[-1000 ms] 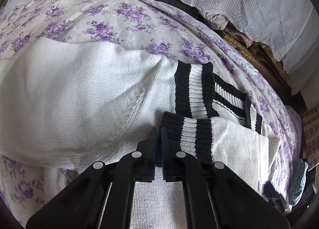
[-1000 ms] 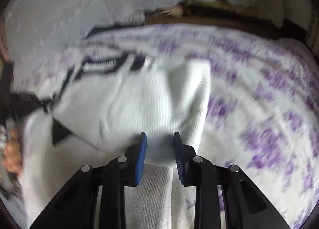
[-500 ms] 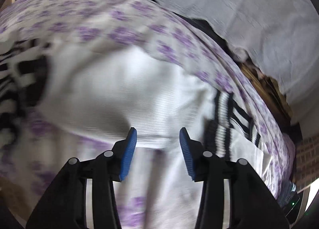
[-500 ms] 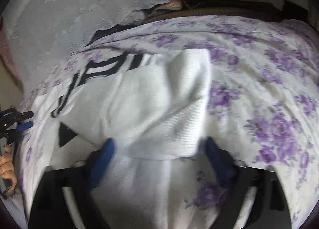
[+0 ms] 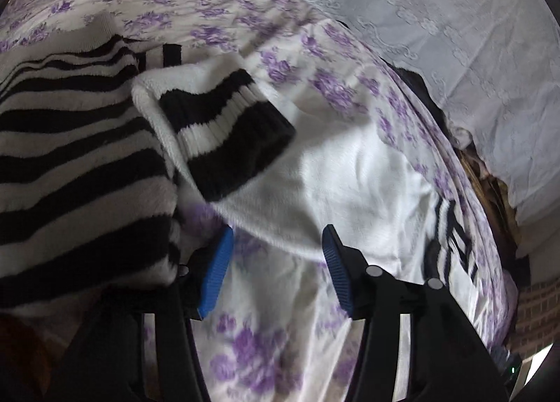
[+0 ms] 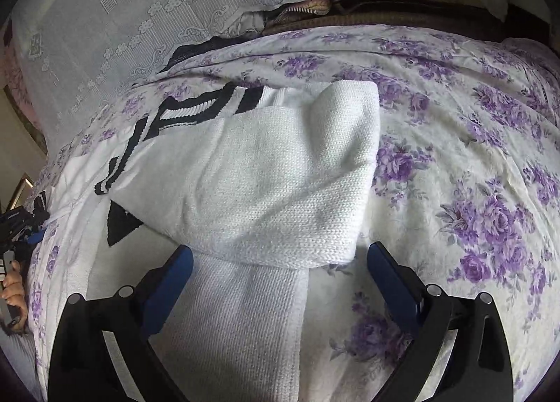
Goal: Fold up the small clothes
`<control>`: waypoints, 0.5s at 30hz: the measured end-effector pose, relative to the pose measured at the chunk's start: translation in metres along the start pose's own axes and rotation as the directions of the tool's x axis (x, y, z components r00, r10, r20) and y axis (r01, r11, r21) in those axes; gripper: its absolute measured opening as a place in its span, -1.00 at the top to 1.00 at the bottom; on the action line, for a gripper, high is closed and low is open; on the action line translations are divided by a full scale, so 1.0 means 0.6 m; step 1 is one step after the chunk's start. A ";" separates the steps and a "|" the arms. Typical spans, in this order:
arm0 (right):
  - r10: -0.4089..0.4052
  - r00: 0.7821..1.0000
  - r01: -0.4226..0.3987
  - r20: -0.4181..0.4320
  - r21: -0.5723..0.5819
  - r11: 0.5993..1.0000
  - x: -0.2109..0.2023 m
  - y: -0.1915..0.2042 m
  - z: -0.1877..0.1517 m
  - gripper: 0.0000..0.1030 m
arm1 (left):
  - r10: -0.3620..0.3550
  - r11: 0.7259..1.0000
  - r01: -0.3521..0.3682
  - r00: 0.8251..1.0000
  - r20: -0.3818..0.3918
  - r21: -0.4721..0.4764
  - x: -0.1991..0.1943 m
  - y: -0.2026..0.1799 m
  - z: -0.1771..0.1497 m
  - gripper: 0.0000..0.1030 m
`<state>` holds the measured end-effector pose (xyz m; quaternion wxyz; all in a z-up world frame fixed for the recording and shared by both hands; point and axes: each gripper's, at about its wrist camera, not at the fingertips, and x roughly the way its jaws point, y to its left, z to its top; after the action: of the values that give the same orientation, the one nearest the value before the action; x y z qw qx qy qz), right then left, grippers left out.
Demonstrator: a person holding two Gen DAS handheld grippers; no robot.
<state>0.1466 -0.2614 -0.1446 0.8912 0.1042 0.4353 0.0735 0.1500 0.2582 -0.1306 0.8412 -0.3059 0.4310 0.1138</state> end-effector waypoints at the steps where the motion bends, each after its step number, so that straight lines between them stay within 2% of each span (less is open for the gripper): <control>1: -0.002 1.000 0.002 0.000 -0.001 1.000 0.000 0.001 0.000 -0.93 | 0.015 1.000 -0.015 1.000 0.014 0.000 0.004 -0.003 0.003 -0.04; 5: -0.004 1.000 0.004 -0.002 -0.004 1.000 -0.001 0.001 0.000 -0.93 | 0.036 0.999 -0.033 0.996 0.086 -0.036 0.012 -0.006 0.025 -0.27; 10: -0.008 1.000 0.008 -0.004 -0.009 1.000 0.002 0.002 0.000 -0.93 | 0.071 0.997 -0.069 0.987 0.144 -0.021 0.008 -0.013 0.041 -0.27; 12: -0.009 1.000 0.009 -0.007 -0.013 1.000 0.004 0.003 0.002 -0.93 | 0.050 0.999 -0.048 0.986 0.156 -0.020 -0.003 -0.012 0.044 0.01; 14: -0.012 1.000 0.012 -0.008 -0.017 1.000 0.003 0.004 0.002 -0.93 | -0.033 0.999 0.036 0.989 0.143 -0.018 -0.016 -0.009 0.051 0.54; 15: -0.012 1.000 0.012 -0.009 -0.017 1.000 0.003 0.004 0.002 -0.93 | -0.075 0.997 0.079 0.988 0.135 -0.023 -0.020 -0.009 0.054 0.66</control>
<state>0.1484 -0.2591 -0.1449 0.8906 0.0936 0.4392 0.0723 0.1667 0.2746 -0.1045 0.8676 -0.3258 0.3598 0.1078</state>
